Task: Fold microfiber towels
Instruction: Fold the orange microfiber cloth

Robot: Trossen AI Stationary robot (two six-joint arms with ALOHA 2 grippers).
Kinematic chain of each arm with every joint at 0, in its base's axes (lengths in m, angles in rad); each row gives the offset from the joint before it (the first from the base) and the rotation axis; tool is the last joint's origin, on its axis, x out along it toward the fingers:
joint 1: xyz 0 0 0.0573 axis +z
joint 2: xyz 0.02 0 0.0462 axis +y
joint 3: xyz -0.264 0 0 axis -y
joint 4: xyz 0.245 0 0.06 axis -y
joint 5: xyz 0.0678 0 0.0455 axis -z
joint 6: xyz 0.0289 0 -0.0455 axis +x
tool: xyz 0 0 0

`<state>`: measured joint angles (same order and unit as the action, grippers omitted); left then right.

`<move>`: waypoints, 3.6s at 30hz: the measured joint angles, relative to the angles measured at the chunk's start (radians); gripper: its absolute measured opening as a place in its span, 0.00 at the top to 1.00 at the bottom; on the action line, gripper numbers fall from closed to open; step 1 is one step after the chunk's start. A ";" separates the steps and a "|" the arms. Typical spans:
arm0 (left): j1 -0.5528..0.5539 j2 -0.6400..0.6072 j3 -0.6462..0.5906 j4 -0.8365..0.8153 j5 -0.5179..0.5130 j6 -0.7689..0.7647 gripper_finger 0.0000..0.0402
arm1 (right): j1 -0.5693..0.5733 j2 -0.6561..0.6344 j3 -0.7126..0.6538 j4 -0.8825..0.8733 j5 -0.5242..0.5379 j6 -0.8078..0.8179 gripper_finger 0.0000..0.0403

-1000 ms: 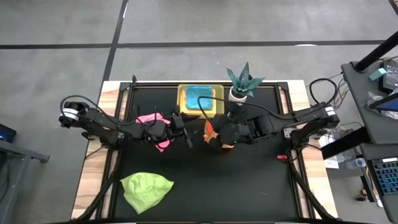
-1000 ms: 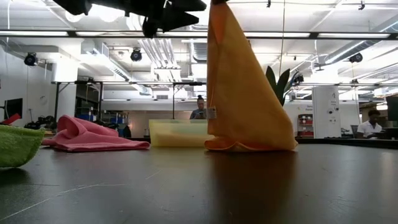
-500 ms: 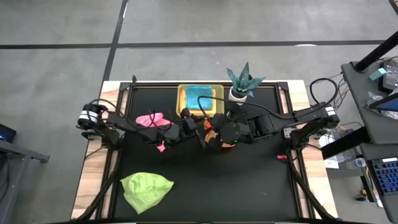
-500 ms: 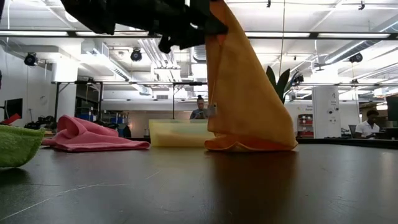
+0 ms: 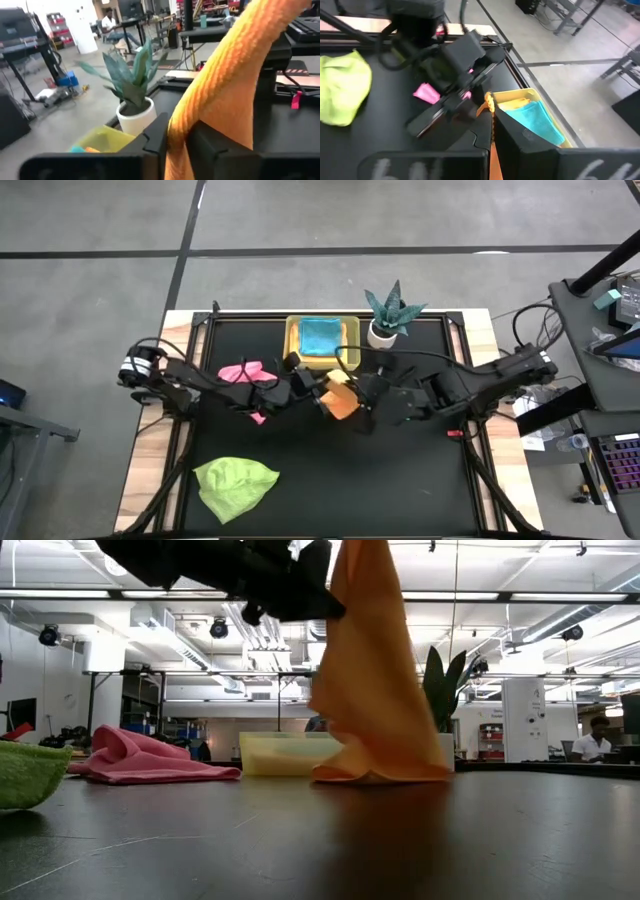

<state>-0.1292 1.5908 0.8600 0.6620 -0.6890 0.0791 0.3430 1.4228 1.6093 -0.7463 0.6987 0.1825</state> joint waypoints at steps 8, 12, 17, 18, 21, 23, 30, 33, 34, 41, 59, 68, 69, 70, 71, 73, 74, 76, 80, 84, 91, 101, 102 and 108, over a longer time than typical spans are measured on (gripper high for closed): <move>-0.024 -0.106 0.000 0.026 0.246 0.040 0.97 | 0.012 -0.006 0.000 -0.003 0.008 0.000 0.98; -0.038 -0.173 0.001 -0.068 0.318 0.034 0.90 | -0.006 -0.001 0.000 0.004 0.009 0.000 0.98; -0.065 -0.202 0.000 -0.151 0.318 0.032 0.72 | -0.022 0.000 0.000 0.007 0.010 0.004 0.98; -0.071 -0.202 0.000 -0.163 0.318 0.032 0.68 | -0.023 0.000 0.000 0.007 0.010 0.006 0.98; -0.078 -0.201 0.000 -0.156 0.314 0.018 0.57 | -0.026 0.001 -0.002 0.020 0.010 0.008 0.98; -0.075 -0.190 0.001 -0.102 0.305 -0.001 0.50 | -0.027 0.003 -0.002 0.031 0.011 0.008 0.98; -0.073 -0.115 0.019 0.074 0.298 -0.014 0.41 | -0.039 0.021 -0.004 0.034 0.019 0.023 0.98; -0.062 -0.071 0.047 0.095 0.277 -0.021 0.40 | -0.047 0.031 -0.004 0.034 0.027 0.024 0.98; -0.060 -0.051 0.061 0.097 0.261 -0.021 0.40 | -0.050 0.034 -0.004 0.034 0.030 0.023 0.98; -0.054 0.028 0.107 0.038 0.034 0.010 0.48 | -0.049 0.039 -0.004 0.031 0.035 0.007 0.98; -0.090 -0.130 0.081 -0.319 -0.070 0.007 0.94 | 0.011 -0.068 -0.005 -0.045 0.036 0.002 0.98; -0.111 -0.209 0.078 -0.479 0.312 -0.045 1.00 | 0.019 -0.091 -0.014 -0.144 0.013 0.007 0.98; -0.111 -0.219 0.077 -0.481 0.387 -0.047 1.00 | 0.019 -0.086 -0.019 -0.143 0.002 0.004 0.98; -0.113 -0.224 0.077 -0.482 0.453 -0.048 1.00 | 0.019 -0.081 -0.027 -0.139 -0.006 0.004 0.98; -0.114 -0.228 0.077 -0.479 0.510 -0.056 1.00 | 0.019 -0.075 -0.037 -0.138 -0.017 0.003 0.98; -0.115 -0.243 0.072 -0.481 0.607 -0.077 1.00 | 0.019 -0.058 -0.060 -0.135 -0.042 0.003 0.98; -0.114 -0.248 0.070 -0.486 0.654 -0.094 1.00 | 0.019 -0.050 -0.074 -0.131 -0.056 0.003 0.98; -0.112 -0.252 0.068 -0.481 0.765 -0.100 1.00 | 0.019 -0.034 -0.101 -0.134 -0.097 0.003 0.98; -0.111 -0.242 0.048 -0.490 0.879 -0.112 1.00 | 0.021 -0.009 -0.154 -0.122 -0.183 0.040 0.98; -0.076 -0.213 -0.004 -0.532 0.808 -0.169 1.00 | 0.019 0.000 -0.213 -0.135 -0.183 0.128 0.98; 0.033 -0.174 -0.083 -0.552 0.651 -0.204 0.87 | 0.017 -0.001 -0.329 -0.184 -0.183 0.326 0.98; 0.069 -0.165 -0.074 -0.549 0.620 -0.204 0.49 | -0.017 0.001 -0.443 -0.447 -0.182 0.643 0.98; 0.058 -0.165 -0.074 -0.549 0.626 -0.210 0.47 | -0.018 0.000 -0.452 -0.476 -0.181 0.667 0.98; -0.091 -0.077 -0.076 -0.528 0.562 -0.257 0.43 | -0.019 0.000 -0.502 -0.519 -0.182 0.742 0.98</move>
<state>-0.2198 1.5143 0.7845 0.1343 -0.1273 -0.1780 0.3239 1.4231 1.1071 -1.2650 0.5167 0.9245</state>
